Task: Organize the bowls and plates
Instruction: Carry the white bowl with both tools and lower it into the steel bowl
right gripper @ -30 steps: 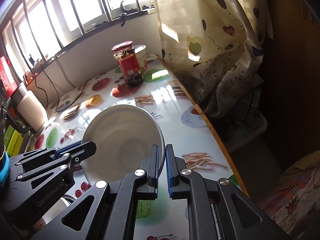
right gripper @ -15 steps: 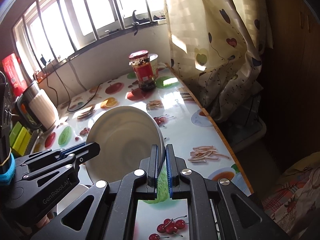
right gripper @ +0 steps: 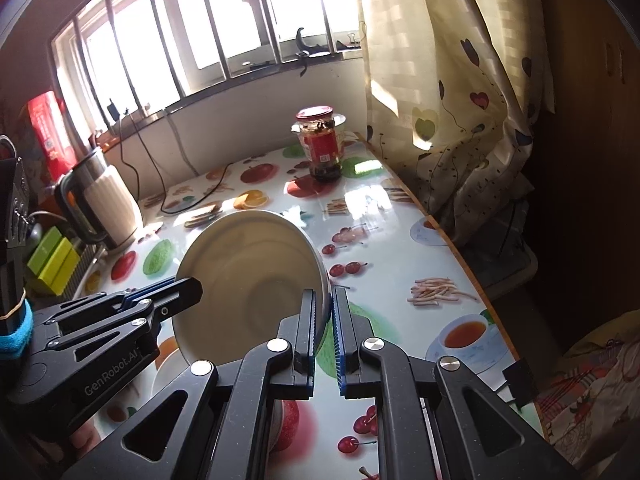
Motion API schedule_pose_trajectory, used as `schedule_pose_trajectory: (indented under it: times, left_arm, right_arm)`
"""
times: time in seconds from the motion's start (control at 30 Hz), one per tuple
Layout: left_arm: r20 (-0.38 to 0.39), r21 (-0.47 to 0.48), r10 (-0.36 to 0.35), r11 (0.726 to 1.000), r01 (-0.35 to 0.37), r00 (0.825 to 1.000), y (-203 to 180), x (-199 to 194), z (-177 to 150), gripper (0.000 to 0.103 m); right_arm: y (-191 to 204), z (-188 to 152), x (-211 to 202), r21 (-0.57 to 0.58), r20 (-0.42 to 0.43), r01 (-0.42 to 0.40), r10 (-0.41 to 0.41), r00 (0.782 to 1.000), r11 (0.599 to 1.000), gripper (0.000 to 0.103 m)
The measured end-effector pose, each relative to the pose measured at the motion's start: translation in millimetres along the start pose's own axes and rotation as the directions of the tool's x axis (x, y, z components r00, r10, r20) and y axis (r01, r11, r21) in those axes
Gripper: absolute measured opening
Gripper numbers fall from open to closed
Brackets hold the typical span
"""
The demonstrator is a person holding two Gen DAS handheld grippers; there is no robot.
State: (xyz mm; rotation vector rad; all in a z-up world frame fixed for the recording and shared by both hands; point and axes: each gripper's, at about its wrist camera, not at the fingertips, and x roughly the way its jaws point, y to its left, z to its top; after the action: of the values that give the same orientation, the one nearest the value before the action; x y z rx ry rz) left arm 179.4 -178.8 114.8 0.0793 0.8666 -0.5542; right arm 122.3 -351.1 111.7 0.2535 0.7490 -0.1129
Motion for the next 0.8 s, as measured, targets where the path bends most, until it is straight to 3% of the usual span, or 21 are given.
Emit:
schedule_pose_trajectory:
  times: [0.8]
  left_arm:
    - [-0.015, -0.066, 0.040, 0.997, -0.041, 0.999, 39.4, -28.7, -45.9, 0.010]
  right_arm:
    - [47.0, -36.8, -9.8, -0.046, -0.049, -0.066, 0.064, 0.997, 0.997, 0.009]
